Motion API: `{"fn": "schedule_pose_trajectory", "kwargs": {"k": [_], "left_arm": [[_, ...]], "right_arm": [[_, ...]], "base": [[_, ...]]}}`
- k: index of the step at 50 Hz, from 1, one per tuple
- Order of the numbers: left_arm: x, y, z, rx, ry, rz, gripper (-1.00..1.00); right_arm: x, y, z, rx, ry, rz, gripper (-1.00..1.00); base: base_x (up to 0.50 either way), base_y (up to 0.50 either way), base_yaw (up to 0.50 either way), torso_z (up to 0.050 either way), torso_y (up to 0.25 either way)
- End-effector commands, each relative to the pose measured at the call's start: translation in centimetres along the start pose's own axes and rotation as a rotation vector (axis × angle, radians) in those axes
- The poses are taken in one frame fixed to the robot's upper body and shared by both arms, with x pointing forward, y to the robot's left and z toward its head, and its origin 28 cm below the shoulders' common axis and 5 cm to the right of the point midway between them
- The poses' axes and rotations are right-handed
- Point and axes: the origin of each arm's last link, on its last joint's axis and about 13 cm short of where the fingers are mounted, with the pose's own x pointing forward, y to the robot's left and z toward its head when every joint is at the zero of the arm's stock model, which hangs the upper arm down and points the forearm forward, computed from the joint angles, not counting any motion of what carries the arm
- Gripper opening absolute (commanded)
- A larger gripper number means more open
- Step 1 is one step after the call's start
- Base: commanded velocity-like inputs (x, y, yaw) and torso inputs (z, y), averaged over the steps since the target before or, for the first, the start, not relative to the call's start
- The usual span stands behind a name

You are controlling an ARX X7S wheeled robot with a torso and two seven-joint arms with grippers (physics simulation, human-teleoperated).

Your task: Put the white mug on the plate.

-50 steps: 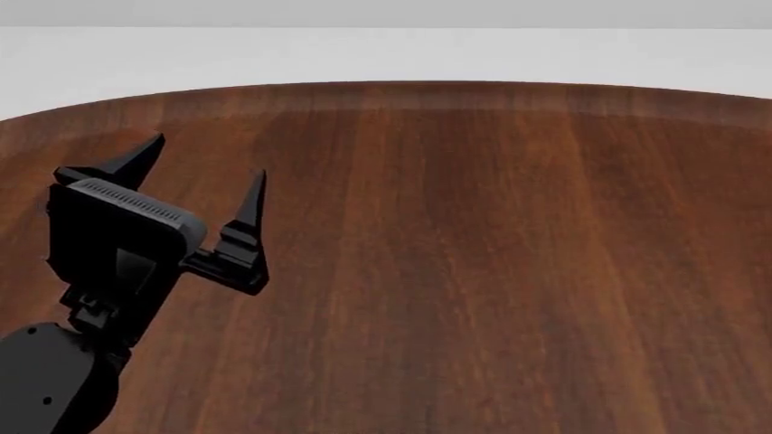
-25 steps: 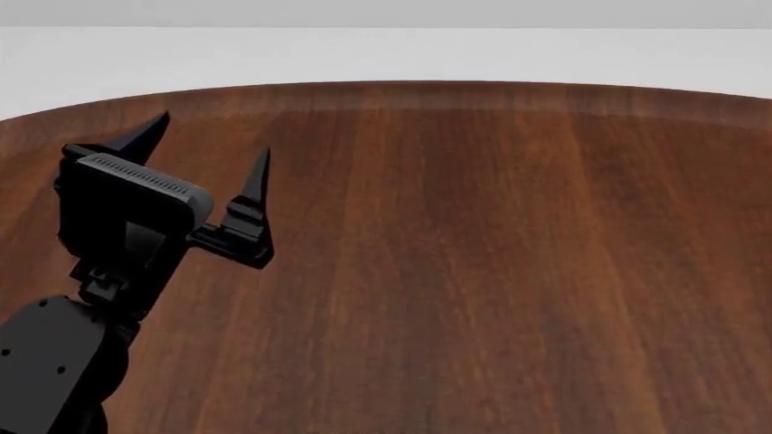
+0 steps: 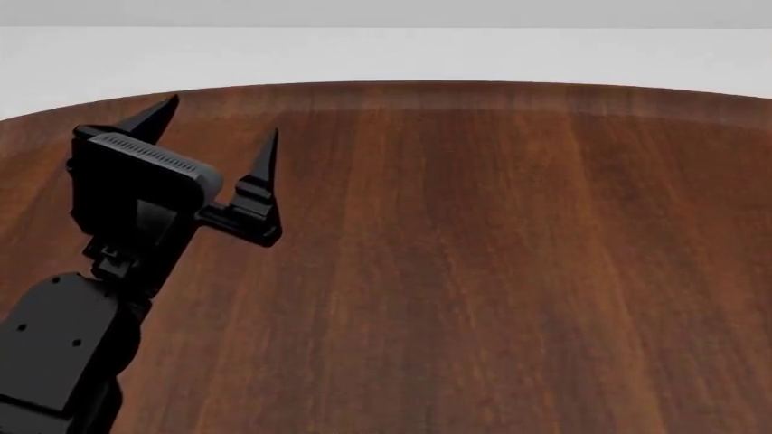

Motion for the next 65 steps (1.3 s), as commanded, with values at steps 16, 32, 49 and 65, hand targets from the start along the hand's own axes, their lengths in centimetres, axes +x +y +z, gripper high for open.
{"fn": "schedule_pose_trajectory", "kwargs": {"k": [16, 32, 49, 65], "left_arm": [[0.4, -0.2, -0.2, -0.002, 0.0, -0.006, 1.0], [0.0, -0.4, 0.0, 0.003, 0.002, -0.007, 1.0], [-0.3, -0.6, 0.7, 0.009, -0.015, -0.01, 1.0], [-1.5, -0.8, 2.1, 0.022, -0.052, -0.016, 1.0]], "right_arm": [[-0.6, -0.3, -2.3, 0.019, 0.062, -0.015, -1.0], [-0.3, -0.5, -2.7, 0.021, 0.071, -0.031, -1.0], [0.1, -0.5, -3.0, 0.041, 0.115, -0.027, -1.0], [0.1, -0.5, -2.9, 0.026, 0.158, -0.025, 1.0]], "base": [[0.0, 0.0, 0.0, 0.0, 0.001], [0.0, 0.0, 0.0, 0.0, 0.0], [0.0, 0.0, 0.0, 0.0, 0.0], [0.0, 0.0, 0.0, 0.0, 0.0]]}}
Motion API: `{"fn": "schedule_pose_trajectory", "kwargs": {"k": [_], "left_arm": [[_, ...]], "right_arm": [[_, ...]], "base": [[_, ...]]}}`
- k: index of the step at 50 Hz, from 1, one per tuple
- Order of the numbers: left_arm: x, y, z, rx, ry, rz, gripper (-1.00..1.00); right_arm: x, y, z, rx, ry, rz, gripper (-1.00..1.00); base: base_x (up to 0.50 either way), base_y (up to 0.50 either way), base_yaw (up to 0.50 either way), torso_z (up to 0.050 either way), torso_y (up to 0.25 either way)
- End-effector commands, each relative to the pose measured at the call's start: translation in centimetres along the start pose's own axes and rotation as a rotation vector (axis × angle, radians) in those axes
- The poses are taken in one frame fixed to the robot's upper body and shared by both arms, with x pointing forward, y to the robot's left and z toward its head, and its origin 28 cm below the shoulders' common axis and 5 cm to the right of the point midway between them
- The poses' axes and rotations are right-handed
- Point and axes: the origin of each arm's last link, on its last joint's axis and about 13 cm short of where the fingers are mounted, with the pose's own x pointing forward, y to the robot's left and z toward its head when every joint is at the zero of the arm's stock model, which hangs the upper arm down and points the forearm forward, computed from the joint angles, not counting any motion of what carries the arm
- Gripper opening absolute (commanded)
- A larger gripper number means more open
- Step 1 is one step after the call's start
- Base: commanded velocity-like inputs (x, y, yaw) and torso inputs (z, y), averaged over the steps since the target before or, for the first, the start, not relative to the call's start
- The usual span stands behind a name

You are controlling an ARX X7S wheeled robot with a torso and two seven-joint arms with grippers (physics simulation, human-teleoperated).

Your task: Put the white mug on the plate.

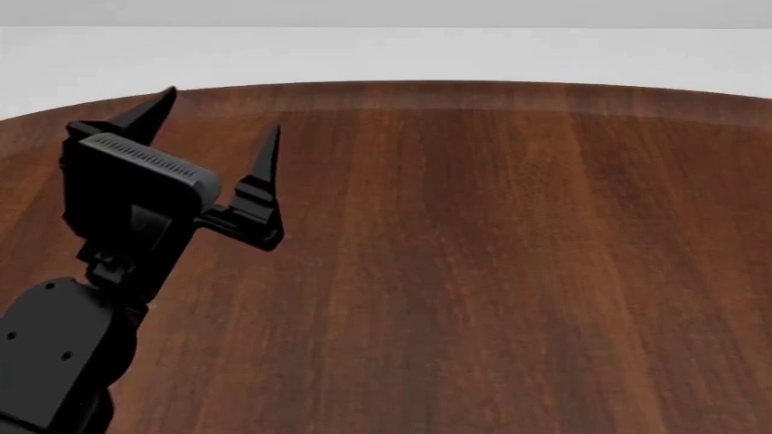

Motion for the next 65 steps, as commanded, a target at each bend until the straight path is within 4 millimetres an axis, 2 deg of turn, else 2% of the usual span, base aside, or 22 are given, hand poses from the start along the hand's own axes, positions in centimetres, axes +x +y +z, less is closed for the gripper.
{"fn": "schedule_pose_trajectory", "kwargs": {"k": [1, 9, 19, 33, 35, 44, 48, 59, 65], "left_arm": [[-0.7, -0.1, 0.7, 0.007, -0.02, -0.007, 1.0], [-1.2, -0.1, 0.8, 0.009, -0.023, -0.01, 1.0], [-1.2, 0.4, 0.9, -0.001, -0.025, 0.014, 1.0], [-1.7, 0.8, 1.3, -0.016, -0.04, 0.027, 1.0], [-1.8, 0.9, 1.5, -0.019, -0.044, 0.031, 1.0], [-1.9, 1.0, 1.9, -0.018, -0.05, 0.035, 1.0], [-2.0, 1.0, 2.2, -0.014, -0.054, 0.035, 1.0], [-2.7, 1.3, 2.7, -0.01, -0.059, 0.054, 1.0], [-3.2, 1.3, 2.9, -0.01, -0.062, 0.059, 1.0]], "right_arm": [[0.0, 0.1, 0.2, -0.009, 0.009, 0.003, 1.0], [-0.2, 0.3, 1.3, -0.033, -0.038, 0.008, 1.0], [-1.2, 0.7, 4.5, -0.068, -0.156, 0.016, 1.0], [-2.1, 1.0, 5.3, -0.099, -0.203, 0.03, 1.0], [-2.6, 1.2, 6.2, -0.097, -0.239, 0.04, 1.0], [-3.2, 1.5, 7.4, -0.107, -0.28, 0.056, 1.0], [-3.3, 1.7, 8.9, -0.146, -0.345, 0.066, 1.0], [-3.9, 1.3, 12.2, -0.214, -0.49, 0.056, 1.0], [-3.4, 0.4, 12.7, -0.247, -0.552, 0.037, 1.0]], "base": [[0.0, 0.0, 0.0, 0.0, 0.0], [0.0, 0.0, 0.0, 0.0, 0.0], [0.0, 0.0, 0.0, 0.0, 0.0], [0.0, 0.0, 0.0, 0.0, 0.0], [0.0, 0.0, 0.0, 0.0, 0.0], [0.0, 0.0, 0.0, 0.0, 0.0], [0.0, 0.0, 0.0, 0.0, 0.0], [0.0, 0.0, 0.0, 0.0, 0.0], [0.0, 0.0, 0.0, 0.0, 0.0]]}}
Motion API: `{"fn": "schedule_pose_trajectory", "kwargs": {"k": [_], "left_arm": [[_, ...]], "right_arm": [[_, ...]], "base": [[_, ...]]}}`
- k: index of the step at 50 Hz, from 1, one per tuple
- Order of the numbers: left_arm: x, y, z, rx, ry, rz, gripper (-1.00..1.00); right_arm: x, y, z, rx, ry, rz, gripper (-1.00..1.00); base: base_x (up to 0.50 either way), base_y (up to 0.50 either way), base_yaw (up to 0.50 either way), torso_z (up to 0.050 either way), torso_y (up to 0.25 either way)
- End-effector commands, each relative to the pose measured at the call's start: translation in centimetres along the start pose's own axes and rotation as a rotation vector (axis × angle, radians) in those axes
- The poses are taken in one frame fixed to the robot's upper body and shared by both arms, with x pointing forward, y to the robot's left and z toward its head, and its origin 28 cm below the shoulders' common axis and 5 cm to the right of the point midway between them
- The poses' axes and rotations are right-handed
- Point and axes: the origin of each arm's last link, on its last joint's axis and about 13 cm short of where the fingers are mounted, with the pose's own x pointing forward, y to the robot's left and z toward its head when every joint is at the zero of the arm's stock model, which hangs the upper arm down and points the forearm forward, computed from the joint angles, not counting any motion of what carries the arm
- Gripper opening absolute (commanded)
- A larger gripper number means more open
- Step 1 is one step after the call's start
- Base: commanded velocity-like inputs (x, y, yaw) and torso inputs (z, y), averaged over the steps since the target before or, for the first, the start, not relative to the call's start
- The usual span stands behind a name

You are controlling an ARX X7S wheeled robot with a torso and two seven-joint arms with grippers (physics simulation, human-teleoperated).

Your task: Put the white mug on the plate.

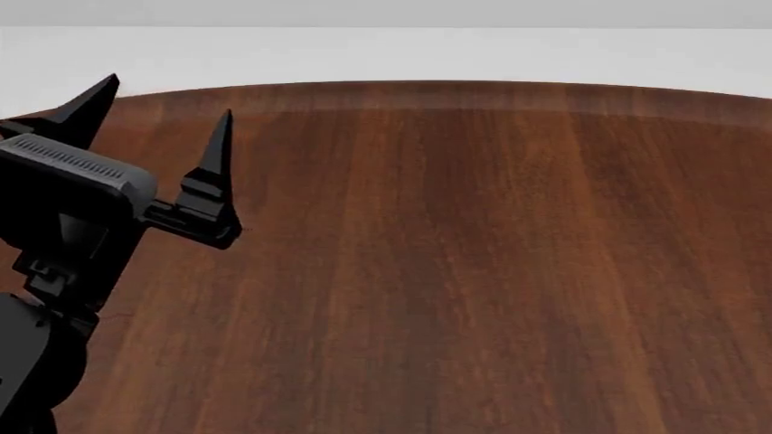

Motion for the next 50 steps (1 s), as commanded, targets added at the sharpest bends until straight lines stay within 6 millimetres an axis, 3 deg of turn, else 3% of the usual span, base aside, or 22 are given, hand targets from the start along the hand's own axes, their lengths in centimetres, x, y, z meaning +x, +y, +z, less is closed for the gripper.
{"fn": "schedule_pose_trajectory", "kwargs": {"k": [1, 11, 20, 35, 43, 46, 47, 48, 50], "left_arm": [[-0.7, 0.2, 0.5, 0.002, -0.005, 0.013, 1.0], [-1.2, 0.2, 0.7, 0.003, -0.007, 0.016, 1.0], [-1.5, 0.1, 1.0, 0.007, -0.003, 0.017, 1.0], [-1.9, 0.2, 1.4, 0.02, 0.003, 0.022, 1.0], [-1.9, 0.0, 1.7, 0.028, 0.002, 0.02, 1.0], [-1.8, -0.1, 1.8, 0.027, 0.001, 0.018, 1.0], [-1.8, -0.1, 1.8, 0.029, 0.001, 0.017, 1.0], [-1.8, -0.1, 1.8, 0.029, 0.0, 0.015, 1.0], [-1.7, -0.2, 1.8, 0.03, 0.0, 0.015, 1.0]], "right_arm": [[0.6, -1.5, 1.7, -0.054, -0.123, -0.022, 1.0], [1.7, -4.0, 2.4, -0.142, -0.207, -0.075, 1.0], [3.8, -5.4, 4.9, -0.183, -0.304, -0.076, 1.0], [6.8, -5.2, 10.6, -0.21, -0.43, -0.111, 1.0], [7.3, -5.3, 12.8, -0.22, -0.482, -0.145, 1.0], [7.0, -6.1, 16.0, -0.228, -0.505, -0.158, 1.0], [6.5, -7.4, 15.5, -0.169, -0.405, -0.284, 1.0], [7.5, -7.9, 13.7, -0.219, -0.387, -0.271, 1.0], [9.3, -6.5, 10.6, -0.28, -0.299, -0.158, 1.0]], "base": [[0.0, 0.0, 0.0, 0.0, 0.0], [0.0, 0.0, 0.0, 0.0, 0.0], [0.0, 0.0, 0.0, 0.0, 0.0], [0.0, 0.0, 0.0, 0.0, 0.0], [0.0, 0.0, 0.0, 0.0, 0.0], [0.0, 0.0, 0.0, 0.0, 0.0], [0.0, 0.0, 0.0, 0.0, 0.0], [0.0, 0.0, 0.0, 0.0, 0.0], [0.0, 0.0, 0.0, 0.0, 0.0]]}}
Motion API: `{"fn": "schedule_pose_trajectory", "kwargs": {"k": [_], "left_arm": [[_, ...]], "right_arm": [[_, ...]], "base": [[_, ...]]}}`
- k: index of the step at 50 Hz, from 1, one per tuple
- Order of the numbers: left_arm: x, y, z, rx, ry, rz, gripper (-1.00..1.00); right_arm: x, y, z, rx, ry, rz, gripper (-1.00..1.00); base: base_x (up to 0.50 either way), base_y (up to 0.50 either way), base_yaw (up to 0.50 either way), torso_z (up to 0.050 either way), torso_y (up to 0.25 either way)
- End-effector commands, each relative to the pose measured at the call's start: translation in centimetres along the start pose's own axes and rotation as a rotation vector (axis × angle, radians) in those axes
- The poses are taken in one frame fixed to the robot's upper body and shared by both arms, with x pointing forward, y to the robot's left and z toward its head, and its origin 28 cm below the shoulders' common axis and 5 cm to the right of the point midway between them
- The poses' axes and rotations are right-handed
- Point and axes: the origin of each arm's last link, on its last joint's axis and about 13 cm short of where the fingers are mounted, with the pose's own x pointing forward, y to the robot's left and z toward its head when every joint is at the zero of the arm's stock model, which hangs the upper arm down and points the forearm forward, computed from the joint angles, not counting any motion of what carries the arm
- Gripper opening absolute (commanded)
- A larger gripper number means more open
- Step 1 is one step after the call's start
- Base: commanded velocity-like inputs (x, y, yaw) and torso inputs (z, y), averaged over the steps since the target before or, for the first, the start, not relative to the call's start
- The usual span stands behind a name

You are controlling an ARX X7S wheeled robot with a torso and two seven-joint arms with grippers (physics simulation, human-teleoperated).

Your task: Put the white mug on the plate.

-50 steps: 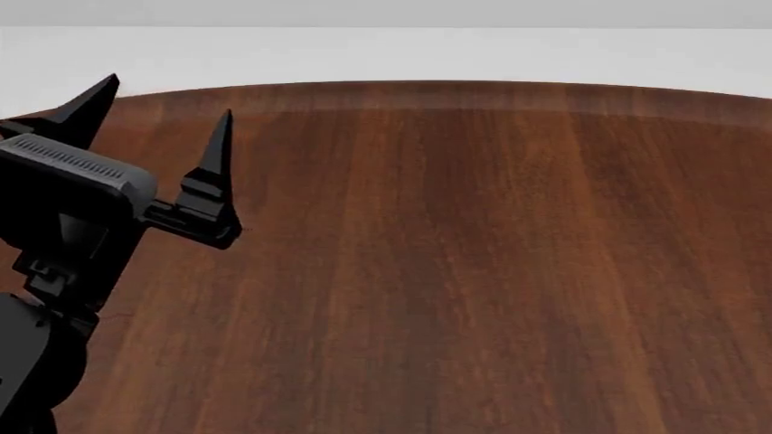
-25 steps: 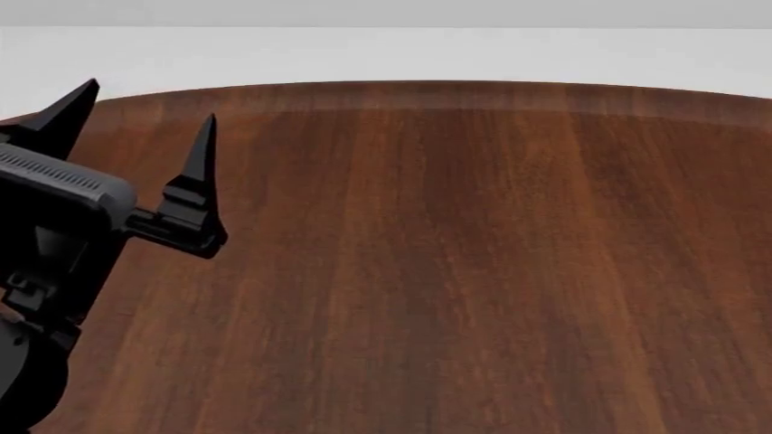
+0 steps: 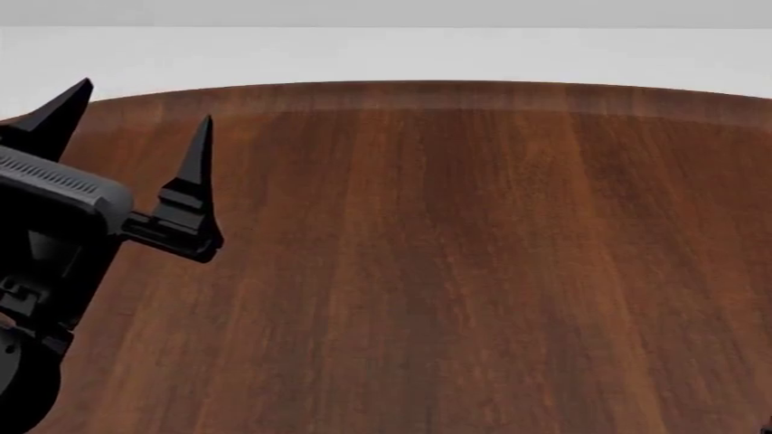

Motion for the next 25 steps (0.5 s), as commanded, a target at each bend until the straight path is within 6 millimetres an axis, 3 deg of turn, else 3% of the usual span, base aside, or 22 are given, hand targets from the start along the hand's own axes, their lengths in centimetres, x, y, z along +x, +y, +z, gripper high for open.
{"fn": "schedule_pose_trajectory", "kwargs": {"k": [1, 2, 4, 5, 6, 9, 13, 18, 22, 23, 25], "left_arm": [[0.1, -0.2, 0.3, 0.005, 0.0, -0.006, 1.0], [0.1, -0.2, 0.3, 0.007, 0.0, -0.006, 1.0], [0.1, -0.2, 0.4, 0.007, -0.001, -0.006, 1.0], [0.1, -0.2, 0.4, 0.008, -0.002, -0.006, 1.0], [0.1, -0.2, 0.4, 0.009, -0.003, -0.006, 1.0], [0.1, -0.3, 0.5, 0.01, -0.002, -0.006, 1.0], [0.2, -0.3, 0.5, 0.011, -0.003, -0.006, 1.0], [0.2, -0.3, 0.8, 0.013, -0.01, -0.012, 1.0], [0.2, -0.2, 1.6, 0.027, -0.022, -0.01, 1.0], [0.2, -0.1, 2.0, 0.034, -0.025, -0.008, 1.0], [0.1, 0.0, 2.7, 0.045, -0.04, -0.01, 1.0]], "right_arm": [[1.2, 2.4, -2.6, -0.051, 0.155, 0.173, 1.0], [1.4, 5.0, -1.8, 0.015, 0.135, 0.292, 1.0], [1.8, 10.1, 3.7, 0.266, -0.12, 0.552, 1.0], [1.5, 11.9, 7.5, 0.348, -0.306, 0.681, 1.0], [1.5, 12.2, 8.2, 0.277, -0.398, 0.762, 1.0], [3.9, 9.7, 8.2, 0.179, -0.448, 0.733, 1.0], [5.2, 5.1, 7.4, 0.037, -0.417, 0.684, 1.0], [3.0, 0.5, 6.0, -0.076, -0.279, 0.668, 1.0], [-0.7, -1.1, 5.1, -0.034, -0.163, 0.073, 1.0], [-1.3, -1.1, 5.0, -0.03, -0.147, -0.013, 1.0], [-1.2, -1.1, 5.1, -0.028, -0.152, -0.013, 1.0]], "base": [[0.0, 0.0, 0.0, 0.0, 0.0], [0.0, 0.0, 0.0, 0.0, 0.0], [0.0, 0.0, 0.0, 0.0, 0.0], [0.0, 0.0, 0.0, 0.0, 0.0], [0.0, 0.0, 0.0, 0.0, 0.0], [0.0, 0.0, 0.0, 0.0, 0.0], [0.0, 0.0, 0.0, 0.0, 0.0], [0.0, 0.0, 0.0, 0.0, 0.0], [0.0, 0.0, 0.0, 0.0, 0.0], [0.0, 0.0, 0.0, 0.0, 0.0], [0.0, 0.0, 0.0, 0.0, 0.0]]}}
